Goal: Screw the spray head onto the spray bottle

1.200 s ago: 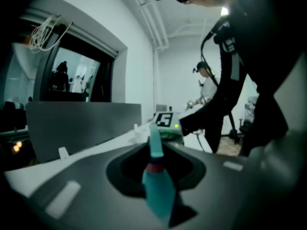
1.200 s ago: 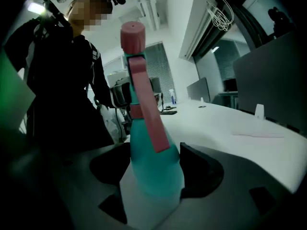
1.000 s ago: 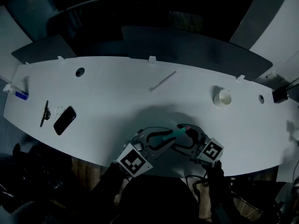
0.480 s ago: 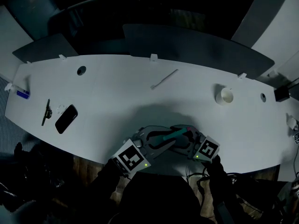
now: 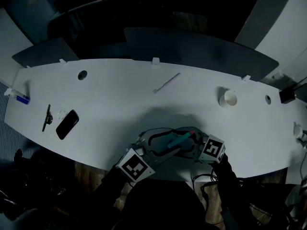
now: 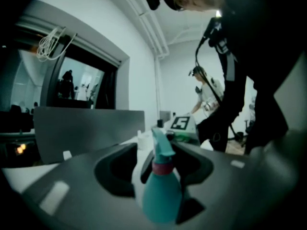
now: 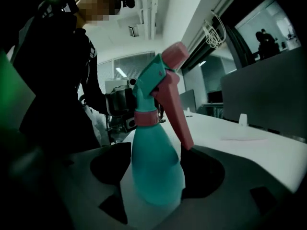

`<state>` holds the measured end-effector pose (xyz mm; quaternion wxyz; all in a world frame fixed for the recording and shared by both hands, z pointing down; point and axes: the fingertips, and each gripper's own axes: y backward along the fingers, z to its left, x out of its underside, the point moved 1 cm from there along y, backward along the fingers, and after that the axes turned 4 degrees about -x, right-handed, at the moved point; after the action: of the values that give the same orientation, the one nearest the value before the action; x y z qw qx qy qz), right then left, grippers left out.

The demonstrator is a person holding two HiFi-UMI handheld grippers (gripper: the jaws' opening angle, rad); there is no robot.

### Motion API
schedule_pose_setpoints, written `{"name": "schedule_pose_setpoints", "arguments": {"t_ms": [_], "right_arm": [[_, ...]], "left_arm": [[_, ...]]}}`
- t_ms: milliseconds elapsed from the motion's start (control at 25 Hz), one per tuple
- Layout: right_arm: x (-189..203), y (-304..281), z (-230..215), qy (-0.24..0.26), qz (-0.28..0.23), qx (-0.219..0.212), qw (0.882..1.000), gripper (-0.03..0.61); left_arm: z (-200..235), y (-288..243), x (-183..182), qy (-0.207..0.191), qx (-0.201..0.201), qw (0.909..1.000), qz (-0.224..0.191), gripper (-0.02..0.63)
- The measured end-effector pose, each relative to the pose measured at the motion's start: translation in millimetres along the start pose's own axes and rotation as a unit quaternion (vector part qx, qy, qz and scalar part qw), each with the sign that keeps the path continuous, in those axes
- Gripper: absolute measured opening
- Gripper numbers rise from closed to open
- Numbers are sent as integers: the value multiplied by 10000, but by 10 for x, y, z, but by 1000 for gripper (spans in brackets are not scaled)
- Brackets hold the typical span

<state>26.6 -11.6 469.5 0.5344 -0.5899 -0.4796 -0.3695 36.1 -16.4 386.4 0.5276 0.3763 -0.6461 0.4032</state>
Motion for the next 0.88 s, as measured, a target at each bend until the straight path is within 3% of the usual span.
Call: {"name": "schedule_pose_setpoints", "arguments": {"t_ms": [120, 280, 440, 520, 800, 880], "right_arm": [[-69, 66, 52, -66, -164, 290, 9994, 305], [-46, 248, 126, -139, -162, 632, 9978, 305], [-43, 500, 186, -454, -376, 1152, 9916, 305], [-36, 563, 191, -603, -508, 1275, 9887, 305], [-83, 320, 122, -608, -581, 1130, 9900, 305], [-100, 279, 116, -595, -584, 1116, 9902, 305]], "left_arm": [[21, 54, -58, 192, -4, 9997, -166, 254], [0, 195, -28, 155, -11, 9999, 1, 268], [146, 470, 0, 897, -638, 9938, -126, 270], [184, 546, 52, 1008, -795, 9917, -20, 270], [115, 206, -130, 606, -525, 9968, 5, 272], [71, 54, -164, 327, -295, 9987, 240, 278]]}}
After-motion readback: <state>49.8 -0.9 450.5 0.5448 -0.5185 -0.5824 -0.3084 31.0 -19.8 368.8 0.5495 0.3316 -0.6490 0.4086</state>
